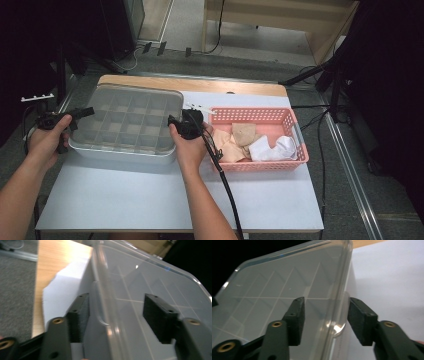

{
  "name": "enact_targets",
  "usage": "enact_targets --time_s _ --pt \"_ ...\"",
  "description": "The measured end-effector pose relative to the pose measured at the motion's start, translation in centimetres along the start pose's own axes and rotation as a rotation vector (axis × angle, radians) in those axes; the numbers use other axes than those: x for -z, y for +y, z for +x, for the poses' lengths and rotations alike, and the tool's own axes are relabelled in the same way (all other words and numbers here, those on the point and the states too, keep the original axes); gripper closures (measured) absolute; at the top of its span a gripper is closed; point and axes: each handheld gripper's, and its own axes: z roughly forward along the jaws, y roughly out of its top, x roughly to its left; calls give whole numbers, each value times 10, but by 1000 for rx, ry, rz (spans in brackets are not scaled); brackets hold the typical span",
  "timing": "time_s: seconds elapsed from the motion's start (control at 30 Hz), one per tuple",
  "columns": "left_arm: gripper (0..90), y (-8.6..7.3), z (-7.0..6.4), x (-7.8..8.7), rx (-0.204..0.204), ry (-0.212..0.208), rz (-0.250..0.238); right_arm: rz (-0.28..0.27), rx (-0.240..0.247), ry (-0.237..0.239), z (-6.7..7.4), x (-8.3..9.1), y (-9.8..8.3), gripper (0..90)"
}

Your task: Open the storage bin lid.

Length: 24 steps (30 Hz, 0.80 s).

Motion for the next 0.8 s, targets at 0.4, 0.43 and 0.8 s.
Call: enact_targets --time_s 0.4,0.43,0.8 --pt "485 3 -11 14 -28 28 -33 -48 4 -14 7 11 -1 554" --pt "485 4 -11 15 -26 24 -37 -49 2 -12 8 12 -1 555" --pt "568 9 -13 32 4 -3 -92 -76 -14 18 12 23 2 617"
